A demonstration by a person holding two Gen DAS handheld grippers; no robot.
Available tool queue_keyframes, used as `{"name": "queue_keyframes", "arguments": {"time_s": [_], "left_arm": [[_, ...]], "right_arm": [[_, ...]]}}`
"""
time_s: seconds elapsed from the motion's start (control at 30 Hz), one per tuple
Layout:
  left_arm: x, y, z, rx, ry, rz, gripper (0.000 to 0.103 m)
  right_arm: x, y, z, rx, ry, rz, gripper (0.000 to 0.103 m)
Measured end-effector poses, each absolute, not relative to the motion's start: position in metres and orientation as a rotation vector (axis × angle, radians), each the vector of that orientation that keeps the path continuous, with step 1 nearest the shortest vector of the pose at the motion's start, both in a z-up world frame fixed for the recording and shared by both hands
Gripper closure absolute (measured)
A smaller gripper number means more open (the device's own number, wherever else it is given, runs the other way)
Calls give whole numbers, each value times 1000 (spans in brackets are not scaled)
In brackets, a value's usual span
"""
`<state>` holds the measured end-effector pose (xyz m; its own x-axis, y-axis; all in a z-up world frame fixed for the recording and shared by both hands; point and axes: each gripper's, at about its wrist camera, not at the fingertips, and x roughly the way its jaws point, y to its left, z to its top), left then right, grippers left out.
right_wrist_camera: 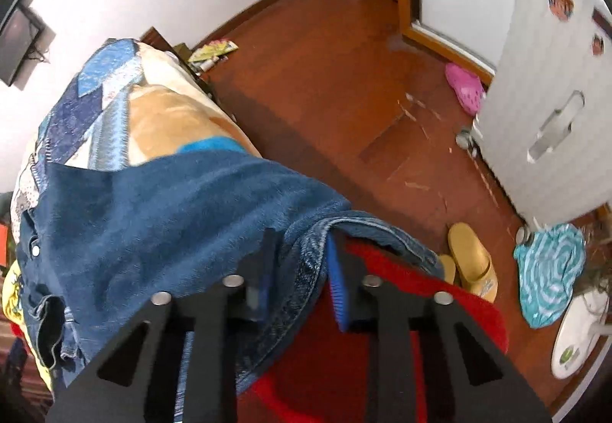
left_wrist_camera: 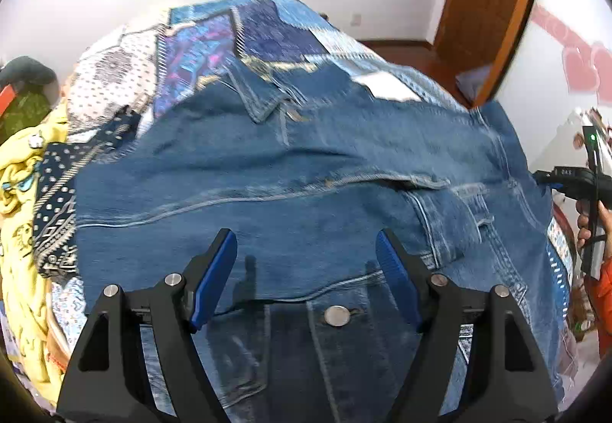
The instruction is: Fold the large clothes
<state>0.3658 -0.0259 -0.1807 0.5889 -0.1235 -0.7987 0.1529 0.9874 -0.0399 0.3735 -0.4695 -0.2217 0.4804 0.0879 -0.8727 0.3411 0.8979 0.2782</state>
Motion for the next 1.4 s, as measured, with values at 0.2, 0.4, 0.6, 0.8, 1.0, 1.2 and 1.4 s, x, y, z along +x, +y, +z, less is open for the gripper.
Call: {"name": "queue_keyframes", "arguments": {"time_s": [0.2,0.4,0.6,0.8,1.0,1.2,1.4], "left_arm": [[349,0,-161,15,866,-131,29],[328,20,-150,-15,817,-125,29],[307,44,-146,-52,797,-128,29],[285,69,-149,-71,796,-113,29],[274,79,-157,-58,824,-106,29],[285,56,-148,11,819,-135,29],[321,4,-126,56,808,-227,29]], "right_arm": [[366,-449,-148,409,883,-82,89],[369,-375,-60,305,730,101,90],[374,-266,-40,172,720,290,90],[374,-192,-93,100,848,376,93],[355,-161,-134,-5,975,385,93],[344,-186,-123,-79,958,311,93],[334,-237,-105,-147,875,212,92]]}}
